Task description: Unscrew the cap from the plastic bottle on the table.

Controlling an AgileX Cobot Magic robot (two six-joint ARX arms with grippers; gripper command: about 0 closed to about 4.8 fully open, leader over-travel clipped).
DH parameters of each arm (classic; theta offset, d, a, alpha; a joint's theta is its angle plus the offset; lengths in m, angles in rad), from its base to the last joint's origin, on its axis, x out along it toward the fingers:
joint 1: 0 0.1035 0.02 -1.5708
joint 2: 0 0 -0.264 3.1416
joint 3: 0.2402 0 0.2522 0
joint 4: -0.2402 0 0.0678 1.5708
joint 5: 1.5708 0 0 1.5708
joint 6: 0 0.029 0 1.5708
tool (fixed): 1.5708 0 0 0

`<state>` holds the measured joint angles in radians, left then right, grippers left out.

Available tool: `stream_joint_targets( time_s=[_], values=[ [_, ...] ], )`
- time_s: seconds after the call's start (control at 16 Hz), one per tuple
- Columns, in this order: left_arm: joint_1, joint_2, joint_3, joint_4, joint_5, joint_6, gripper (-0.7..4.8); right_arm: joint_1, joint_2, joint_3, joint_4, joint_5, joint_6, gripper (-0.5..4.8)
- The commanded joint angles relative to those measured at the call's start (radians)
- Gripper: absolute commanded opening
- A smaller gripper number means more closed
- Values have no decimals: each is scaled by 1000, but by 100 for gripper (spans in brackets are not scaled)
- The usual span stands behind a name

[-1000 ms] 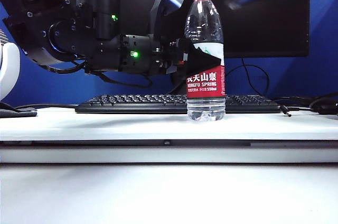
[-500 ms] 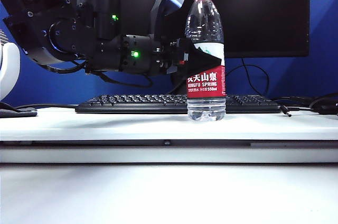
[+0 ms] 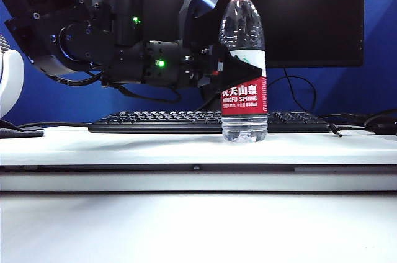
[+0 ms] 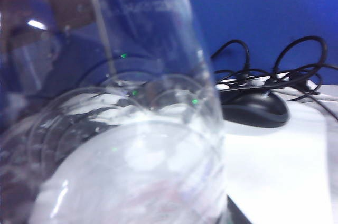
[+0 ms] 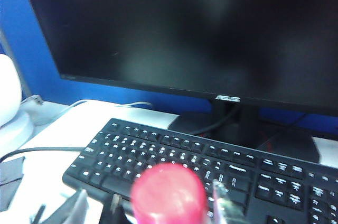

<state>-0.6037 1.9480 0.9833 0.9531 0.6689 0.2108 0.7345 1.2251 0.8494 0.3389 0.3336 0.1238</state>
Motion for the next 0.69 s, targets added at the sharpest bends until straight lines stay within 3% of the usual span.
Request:
stream_joint_targets(
  time_s=[0.06, 0.38, 0.5, 0.69],
  values=[
    [-12, 1, 0, -32, 16, -1, 328, 0, 23, 39, -14, 13, -2, 246],
    [-12, 0, 0, -32, 16, -1, 328, -1, 27, 40, -55, 56, -2, 229],
    [-12, 1, 0, -32, 16, -1, 328, -1, 27, 40, -54, 56, -2, 153],
    [-12, 1, 0, -34, 16, -1, 328, -1, 27, 40, -50, 56, -2, 146]
  ],
)
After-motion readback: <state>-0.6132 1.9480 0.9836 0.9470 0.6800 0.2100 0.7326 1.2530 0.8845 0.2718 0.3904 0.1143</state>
